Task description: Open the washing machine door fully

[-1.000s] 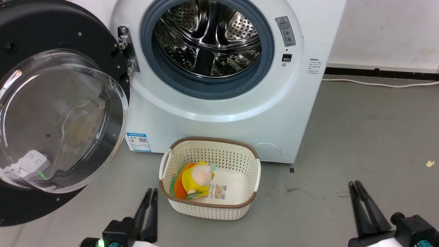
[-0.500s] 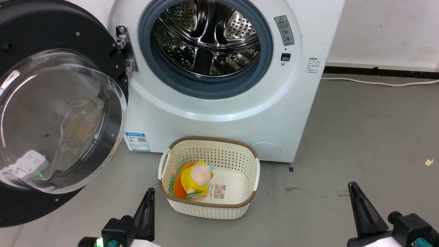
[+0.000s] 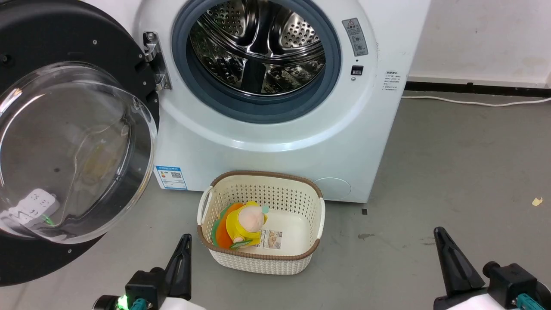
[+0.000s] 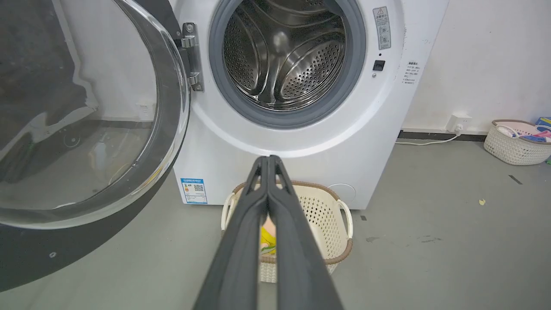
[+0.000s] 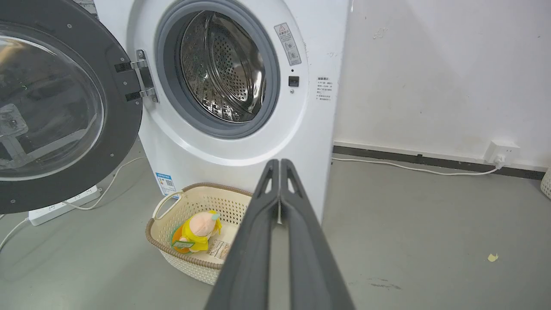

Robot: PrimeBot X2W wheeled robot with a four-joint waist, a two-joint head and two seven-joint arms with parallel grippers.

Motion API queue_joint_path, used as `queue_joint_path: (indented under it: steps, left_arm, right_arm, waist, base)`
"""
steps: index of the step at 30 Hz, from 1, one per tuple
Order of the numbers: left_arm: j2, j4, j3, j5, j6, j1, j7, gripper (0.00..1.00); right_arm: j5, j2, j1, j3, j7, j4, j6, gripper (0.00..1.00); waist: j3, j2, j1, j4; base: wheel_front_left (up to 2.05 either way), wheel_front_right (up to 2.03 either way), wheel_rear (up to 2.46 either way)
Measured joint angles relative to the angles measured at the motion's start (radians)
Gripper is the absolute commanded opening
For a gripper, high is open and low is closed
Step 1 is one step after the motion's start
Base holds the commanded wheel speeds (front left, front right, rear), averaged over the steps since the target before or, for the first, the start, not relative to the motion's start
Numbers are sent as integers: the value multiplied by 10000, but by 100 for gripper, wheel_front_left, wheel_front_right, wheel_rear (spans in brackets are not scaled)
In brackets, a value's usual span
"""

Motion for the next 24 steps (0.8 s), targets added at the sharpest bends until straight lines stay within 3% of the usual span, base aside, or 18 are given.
queue_joint_path:
  steps: [24]
  left_arm:
    - [-54, -217, 228, 205, -4, -82, 512, 0]
  right_arm:
    - [-144, 0, -70, 88, 489, -98, 0, 0]
  waist:
    - [54, 1, 0, -77]
  base:
    - [0, 0, 0]
